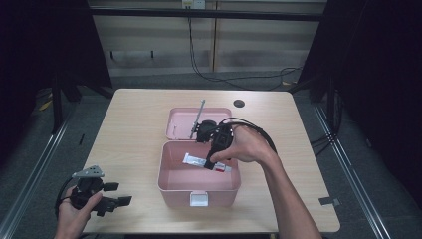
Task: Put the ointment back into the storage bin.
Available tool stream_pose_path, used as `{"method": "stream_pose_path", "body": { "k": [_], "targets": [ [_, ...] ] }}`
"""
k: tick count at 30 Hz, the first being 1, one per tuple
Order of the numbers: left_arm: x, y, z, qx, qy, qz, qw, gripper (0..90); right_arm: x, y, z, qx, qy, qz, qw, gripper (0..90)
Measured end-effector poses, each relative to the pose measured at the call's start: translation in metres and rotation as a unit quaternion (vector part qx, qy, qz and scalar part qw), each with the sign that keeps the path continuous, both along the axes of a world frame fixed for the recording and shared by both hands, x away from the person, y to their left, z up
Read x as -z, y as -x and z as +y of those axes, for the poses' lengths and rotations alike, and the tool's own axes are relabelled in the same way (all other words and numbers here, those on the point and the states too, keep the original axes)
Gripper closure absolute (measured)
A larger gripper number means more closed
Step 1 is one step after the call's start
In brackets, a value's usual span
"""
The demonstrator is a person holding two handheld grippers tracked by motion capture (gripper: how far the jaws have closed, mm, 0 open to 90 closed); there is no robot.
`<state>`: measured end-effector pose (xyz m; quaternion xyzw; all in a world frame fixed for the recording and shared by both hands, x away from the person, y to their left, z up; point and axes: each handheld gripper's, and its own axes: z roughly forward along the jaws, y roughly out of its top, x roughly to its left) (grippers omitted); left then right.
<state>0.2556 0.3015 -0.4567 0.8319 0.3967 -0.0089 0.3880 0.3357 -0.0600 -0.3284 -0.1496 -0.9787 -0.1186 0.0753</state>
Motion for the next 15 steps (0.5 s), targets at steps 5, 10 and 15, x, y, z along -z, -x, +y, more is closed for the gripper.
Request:
{"method": "stream_pose_path", "body": {
  "k": [5,10,15],
  "targets": [
    [0.0,0.0,0.0,0.0,-0.001,0.001,1.0,17.4,0.007,0.001,0.008,-0.017,0.002,0.007,0.9998,71.6],
    [0.0,0.0,0.0,0.004,-0.001,0.002,1.0,18.0,0.016,0.002,0.017,-0.041,0.006,0.004,0.9991,71.5],
    [0.0,0.0,0.0,0.003,0.0,0.003,1.0,18.0,0.028,0.004,0.025,-0.061,0.019,0.006,0.9979,71.5]
  ]
}}
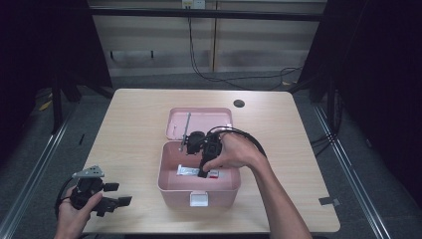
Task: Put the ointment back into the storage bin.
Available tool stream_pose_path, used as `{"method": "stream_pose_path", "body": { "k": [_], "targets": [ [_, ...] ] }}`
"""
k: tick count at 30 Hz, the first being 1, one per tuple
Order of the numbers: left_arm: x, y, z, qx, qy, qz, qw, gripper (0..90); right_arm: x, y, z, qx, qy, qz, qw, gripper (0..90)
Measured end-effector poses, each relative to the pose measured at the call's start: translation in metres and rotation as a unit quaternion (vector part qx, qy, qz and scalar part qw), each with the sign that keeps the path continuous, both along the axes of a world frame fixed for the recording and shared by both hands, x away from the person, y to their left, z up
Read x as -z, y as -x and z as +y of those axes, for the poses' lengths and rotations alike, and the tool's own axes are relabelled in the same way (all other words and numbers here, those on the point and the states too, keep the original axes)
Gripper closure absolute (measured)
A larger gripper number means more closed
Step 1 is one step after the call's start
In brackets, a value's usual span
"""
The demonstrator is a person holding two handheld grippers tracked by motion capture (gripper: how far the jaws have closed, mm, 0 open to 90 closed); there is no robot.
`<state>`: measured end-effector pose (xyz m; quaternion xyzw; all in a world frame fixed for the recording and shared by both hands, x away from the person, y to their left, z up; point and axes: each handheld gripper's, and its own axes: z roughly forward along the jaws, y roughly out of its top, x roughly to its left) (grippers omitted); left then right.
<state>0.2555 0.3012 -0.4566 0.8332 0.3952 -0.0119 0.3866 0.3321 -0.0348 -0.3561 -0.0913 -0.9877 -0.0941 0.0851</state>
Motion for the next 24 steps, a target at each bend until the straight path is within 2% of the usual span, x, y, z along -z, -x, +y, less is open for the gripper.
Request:
{"method": "stream_pose_path", "body": {
  "k": [11,18,21,24],
  "targets": [
    [0.0,0.0,0.0,-0.001,0.0,-0.001,1.0,18.0,0.018,0.001,0.014,-0.023,0.007,0.012,0.9996,71.5],
    [0.0,0.0,0.0,0.001,0.001,0.001,1.0,18.0,0.02,0.0,0.017,-0.033,-0.007,0.008,0.9994,71.6],
    [0.0,0.0,0.0,0.0,0.001,0.0,1.0,18.0,0.022,0.002,0.019,-0.033,-0.009,0.015,0.9993,71.6],
    [0.0,0.0,0.0,-0.001,0.0,-0.001,1.0,18.0,0.028,0.002,0.021,-0.047,-0.004,0.022,0.9987,71.5]
  ]
}}
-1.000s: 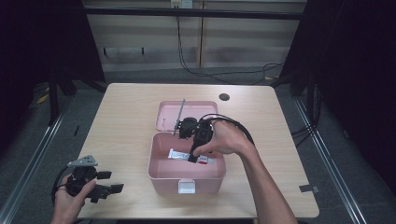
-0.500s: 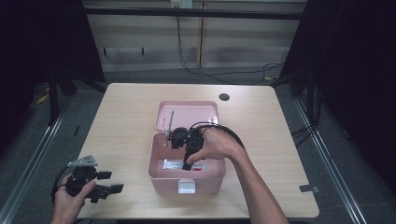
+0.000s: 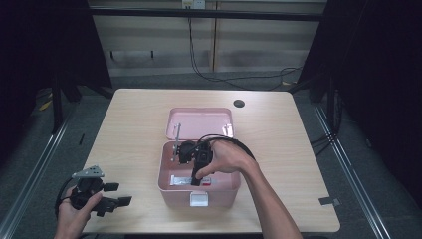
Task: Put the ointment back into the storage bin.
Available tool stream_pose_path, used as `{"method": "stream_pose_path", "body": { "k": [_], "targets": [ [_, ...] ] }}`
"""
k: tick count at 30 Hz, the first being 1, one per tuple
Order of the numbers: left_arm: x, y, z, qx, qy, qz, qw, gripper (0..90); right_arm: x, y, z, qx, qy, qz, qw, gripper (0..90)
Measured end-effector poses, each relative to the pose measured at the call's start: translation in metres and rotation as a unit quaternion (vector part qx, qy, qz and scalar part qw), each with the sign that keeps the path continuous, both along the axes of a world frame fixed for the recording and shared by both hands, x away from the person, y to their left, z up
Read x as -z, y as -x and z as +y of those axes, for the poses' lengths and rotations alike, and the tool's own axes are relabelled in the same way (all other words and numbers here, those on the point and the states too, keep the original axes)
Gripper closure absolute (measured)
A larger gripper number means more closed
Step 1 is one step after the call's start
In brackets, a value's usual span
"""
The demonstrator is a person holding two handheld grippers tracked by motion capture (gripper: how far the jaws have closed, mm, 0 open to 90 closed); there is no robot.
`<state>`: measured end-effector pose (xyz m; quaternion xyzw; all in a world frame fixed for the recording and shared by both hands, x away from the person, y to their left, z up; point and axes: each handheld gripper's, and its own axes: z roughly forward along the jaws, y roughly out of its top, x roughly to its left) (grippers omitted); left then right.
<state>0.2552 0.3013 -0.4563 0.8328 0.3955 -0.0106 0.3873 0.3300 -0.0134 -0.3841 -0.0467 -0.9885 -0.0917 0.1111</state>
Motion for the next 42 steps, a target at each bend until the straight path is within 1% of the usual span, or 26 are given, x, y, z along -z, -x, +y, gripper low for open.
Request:
{"method": "stream_pose_path", "body": {
  "k": [2,3,4,5,8,9,12,13,15,17,18,19,21,22,24,25,29,32,33,34,36,37,39,42],
  "targets": [
    [0.0,0.0,0.0,0.0,0.0,0.0,1.0,18.0,0.004,0.001,0.001,0.003,-0.001,0.003,1.0,71.6],
    [0.0,0.0,0.0,0.0,0.0,0.0,1.0,18.0,0.005,0.001,0.002,0.001,0.004,0.006,1.0,71.6],
    [0.0,0.0,0.0,0.0,0.0,0.0,1.0,18.0,0.005,0.001,0.002,0.001,0.004,0.006,1.0,71.6],
    [0.0,0.0,0.0,0.0,0.0,0.0,1.0,18.0,0.008,0.001,0.003,0.002,-0.001,0.01,0.9999,71.5],
    [0.0,0.0,0.0,0.001,-0.001,0.001,1.0,18.0,0.01,-0.001,0.003,0.003,-0.002,0.011,0.9999,71.5],
    [0.0,0.0,0.0,0.001,-0.001,0.002,1.0,18.0,0.012,-0.001,0.003,0.006,-0.002,0.016,0.9999,71.5],
    [0.001,0.0,0.0,0.0,0.0,0.0,1.0,18.0,0.015,-0.001,0.004,0.007,0.002,0.019,0.9998,71.5],
    [0.0,-0.001,0.0,0.001,0.0,0.001,1.0,18.0,0.017,-0.001,0.004,0.006,0.007,0.022,0.9997,71.6],
    [0.0,0.0,0.0,0.001,-0.001,0.001,1.0,18.0,0.019,-0.001,0.003,0.004,0.011,0.026,0.9996,71.5],
    [0.001,0.0,0.0,-0.001,-0.001,0.001,1.0,18.0,0.021,0.0,0.003,0.004,0.01,0.029,0.9995,71.5],
    [0.001,0.0,0.0,-0.001,-0.001,0.001,1.0,18.0,0.021,0.0,0.003,0.0,0.013,0.029,0.9995,71.6],
    [0.001,-0.001,0.0,0.0,-0.001,0.001,1.0,18.0,0.022,0.001,0.004,0.002,0.016,0.031,0.9994,71.6],
    [0.0,-0.001,0.0,0.0,-0.001,0.001,1.0,18.0,0.023,0.001,0.003,0.0,0.014,0.032,0.9994,71.6],
    [0.0,-0.001,0.0,0.0,-0.001,0.001,1.0,18.0,0.024,0.0,0.003,-0.003,0.016,0.032,0.9993,71.6],
    [0.001,-0.001,0.0,-0.001,-0.001,0.0,1.0,18.0,0.027,0.001,0.004,-0.003,0.019,0.033,0.9993,71.5],
    [0.001,0.0,0.0,-0.001,-0.001,0.001,1.0,18.0,0.029,0.0,0.004,-0.006,0.027,0.035,0.999,71.6],
    [0.001,-0.001,0.0,-0.001,0.0,0.001,1.0,18.0,0.034,0.0,0.005,-0.011,0.025,0.045,0.9986,71.5],
    [0.0,-0.001,0.0,0.001,-0.001,0.002,1.0,18.0,0.036,0.0,0.006,-0.01,0.029,0.043,0.9986,71.6],
    [0.0,0.0,0.0,0.001,-0.001,0.001,1.0,18.0,0.037,0.0,0.007,-0.01,0.031,0.046,0.9984,71.6],
    [0.0,0.0,0.0,0.001,0.0,0.001,1.0,18.0,0.038,0.0,0.007,-0.014,0.03,0.046,0.9984,71.6],
    [0.0,-0.001,0.0,0.0,-0.001,0.001,1.0,18.0,0.039,0.0,0.009,-0.014,0.03,0.049,0.9982,71.6],
    [0.001,-0.001,0.0,0.001,-0.001,0.001,1.0,18.0,0.04,0.0,0.009,-0.014,0.026,0.051,0.9983,71.6],
    [0.0,-0.001,0.0,0.002,-0.002,0.001,1.0,18.0,0.043,0.0,0.009,-0.015,0.033,0.054,0.9979,71.6],
    [0.0,-0.001,0.0,0.001,-0.001,0.001,1.0,18.0,0.045,0.0,0.009,-0.017,0.035,0.054,0.9978,71.5]
  ]
}}
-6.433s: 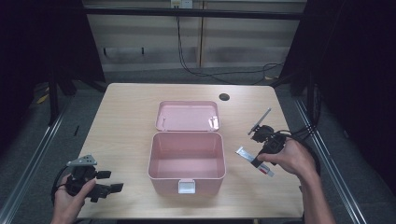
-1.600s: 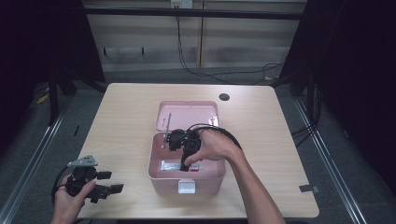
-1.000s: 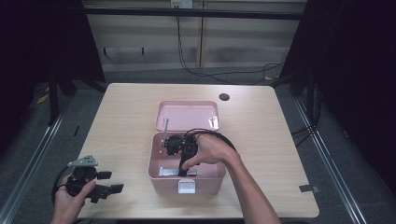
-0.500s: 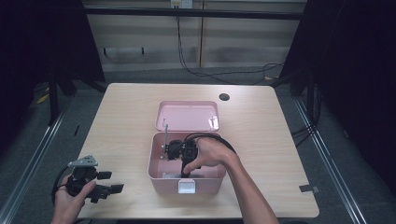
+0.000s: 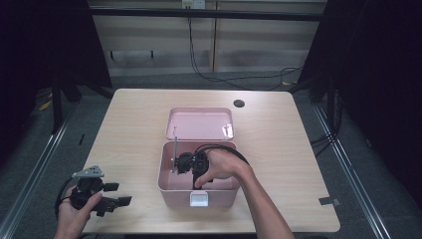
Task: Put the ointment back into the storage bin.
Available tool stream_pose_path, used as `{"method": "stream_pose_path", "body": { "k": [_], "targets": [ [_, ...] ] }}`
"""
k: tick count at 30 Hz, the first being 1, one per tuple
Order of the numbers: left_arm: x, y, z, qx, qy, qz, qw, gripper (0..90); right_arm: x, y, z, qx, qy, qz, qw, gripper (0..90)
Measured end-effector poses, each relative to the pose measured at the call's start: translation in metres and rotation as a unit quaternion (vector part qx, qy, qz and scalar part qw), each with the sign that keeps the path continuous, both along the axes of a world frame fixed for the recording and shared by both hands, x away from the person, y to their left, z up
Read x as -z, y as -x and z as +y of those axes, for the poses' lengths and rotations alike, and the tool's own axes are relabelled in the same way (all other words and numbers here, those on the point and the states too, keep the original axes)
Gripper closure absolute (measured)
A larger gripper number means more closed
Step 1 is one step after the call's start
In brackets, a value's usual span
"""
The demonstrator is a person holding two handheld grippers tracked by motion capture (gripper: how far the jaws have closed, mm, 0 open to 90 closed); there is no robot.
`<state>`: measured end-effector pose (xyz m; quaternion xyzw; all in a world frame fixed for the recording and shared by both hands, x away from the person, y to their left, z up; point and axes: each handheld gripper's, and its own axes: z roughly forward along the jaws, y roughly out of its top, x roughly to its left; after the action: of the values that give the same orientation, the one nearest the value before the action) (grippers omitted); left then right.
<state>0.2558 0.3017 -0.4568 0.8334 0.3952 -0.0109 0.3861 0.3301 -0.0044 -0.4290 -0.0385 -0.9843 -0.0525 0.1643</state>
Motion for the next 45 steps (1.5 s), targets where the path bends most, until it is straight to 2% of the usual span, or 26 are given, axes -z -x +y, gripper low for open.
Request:
{"method": "stream_pose_path", "body": {
  "k": [7,17,21,27,32,34,37,40,45],
  "targets": [
    [0.0,0.0,0.0,0.0,0.0,0.0,1.0,18.0,0.004,0.0,0.001,-0.003,0.003,0.006,1.0,71.6],
    [0.0,0.0,-0.001,-0.001,-0.001,0.0,1.0,18.0,0.018,0.0,0.004,-0.015,0.023,0.019,0.9994,71.4],
    [0.0,0.0,-0.001,0.0,-0.001,0.0,1.0,18.0,0.019,0.001,0.005,-0.012,0.019,0.026,0.9994,71.5],
    [0.0,0.001,0.0,0.0,-0.001,-0.001,1.0,18.0,0.02,0.002,0.005,-0.013,0.025,0.027,0.9993,71.0],
    [0.0,0.001,-0.001,-0.001,-0.001,-0.001,1.0,18.0,0.019,0.001,0.003,-0.01,0.017,0.035,0.9992,71.1],
    [0.0,0.0,-0.001,0.0,-0.002,-0.001,1.0,18.0,0.017,0.0,0.002,-0.011,0.018,0.022,0.9995,71.1],
    [0.0,0.0,0.0,0.0,-0.002,0.0,1.0,18.0,0.015,0.0,0.0,-0.004,0.015,0.025,0.9996,71.1],
    [0.0,0.0,-0.001,0.0,-0.002,0.0,1.0,18.0,0.011,-0.001,-0.002,0.007,0.015,0.014,0.9998,70.6],
    [-0.001,0.001,0.0,-0.001,-0.001,-0.001,1.0,18.0,0.004,-0.002,-0.006,0.016,0.001,-0.001,0.9999,70.5]
  ]
}}
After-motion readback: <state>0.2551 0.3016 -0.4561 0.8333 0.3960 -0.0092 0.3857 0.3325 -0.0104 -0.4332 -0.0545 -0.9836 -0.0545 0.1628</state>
